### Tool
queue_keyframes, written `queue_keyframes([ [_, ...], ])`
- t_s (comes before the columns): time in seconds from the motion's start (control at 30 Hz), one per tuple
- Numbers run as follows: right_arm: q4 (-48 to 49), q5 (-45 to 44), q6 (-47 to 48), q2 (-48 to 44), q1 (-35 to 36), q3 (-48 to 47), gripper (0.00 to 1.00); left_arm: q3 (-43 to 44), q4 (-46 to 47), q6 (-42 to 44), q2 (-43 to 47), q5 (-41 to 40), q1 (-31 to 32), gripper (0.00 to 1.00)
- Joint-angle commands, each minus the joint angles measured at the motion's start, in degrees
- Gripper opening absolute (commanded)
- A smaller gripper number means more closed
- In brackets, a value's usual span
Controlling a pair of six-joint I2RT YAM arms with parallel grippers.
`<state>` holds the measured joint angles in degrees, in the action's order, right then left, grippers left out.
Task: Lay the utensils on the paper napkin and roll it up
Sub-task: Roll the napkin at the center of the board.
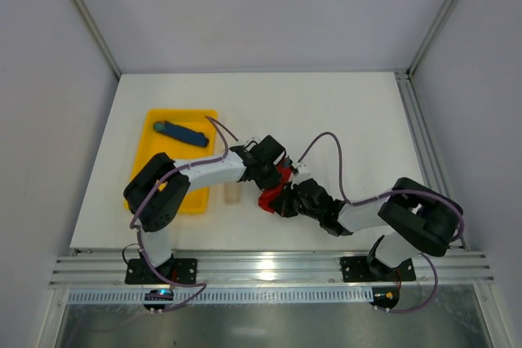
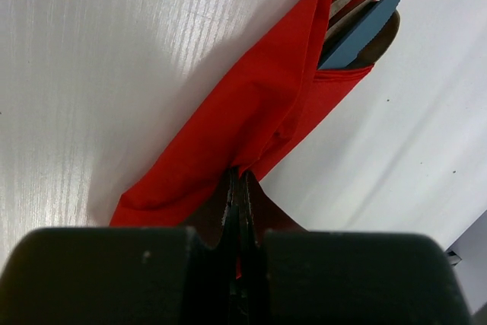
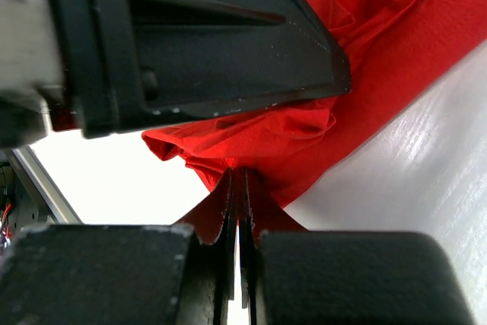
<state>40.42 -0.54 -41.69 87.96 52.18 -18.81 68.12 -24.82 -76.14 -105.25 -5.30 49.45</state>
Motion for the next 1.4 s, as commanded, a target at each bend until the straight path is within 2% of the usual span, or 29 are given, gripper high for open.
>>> queue_keyframes([
  [0.0, -5.43, -2.28, 0.91, -3.76, 0.46, -0.88, 0.08, -1.40, 0.74, -0.94, 0.22, -2.52, 0.29, 0.00],
  [0.03, -5.79, -2.54, 0.48, -5.42, 0.46, -0.79, 0.11, -1.58, 0.65, -1.03, 0.31, -2.78, 0.21, 0.00],
  [0.07, -5.88, -2.63, 0.04, -6.13, 0.46, -0.36, 0.19, -1.67, 0.47, -1.03, 0.31, -2.96, 0.21, 0.00],
  [0.17, -5.71, -2.28, -1.20, -7.54, 0.55, 0.26, 0.30, -1.67, 0.12, -0.86, 0.49, -3.66, 0.29, 0.00],
  [0.37, -3.34, -2.45, -3.04, -9.03, 1.25, 1.49, 0.44, -1.41, -0.58, -0.77, 0.75, -4.63, 0.12, 0.00],
  [0.4, -3.16, -3.41, -3.57, -9.47, 1.86, 1.49, 0.50, -1.32, -0.76, -0.77, 0.66, -4.63, 0.03, 0.00],
  [0.53, -2.63, -5.35, -5.42, -9.56, 2.13, 1.67, 0.57, -1.41, -1.02, -0.59, 1.10, -4.72, -0.23, 0.00],
  [0.9, -7.64, -12.03, -8.32, -10.45, 2.40, -0.88, 0.58, -0.35, -0.49, -0.24, 1.63, -1.38, -1.11, 0.00],
  [1.07, -7.64, -11.33, -7.18, -7.99, 2.40, -0.53, 0.52, -0.09, -1.11, -0.33, 1.02, -1.47, -1.55, 0.00],
  [1.37, -11.87, -13.61, -7.96, -6.40, 2.40, -1.85, 0.51, -2.64, 3.37, -2.44, 0.49, 0.55, -3.31, 0.00],
])
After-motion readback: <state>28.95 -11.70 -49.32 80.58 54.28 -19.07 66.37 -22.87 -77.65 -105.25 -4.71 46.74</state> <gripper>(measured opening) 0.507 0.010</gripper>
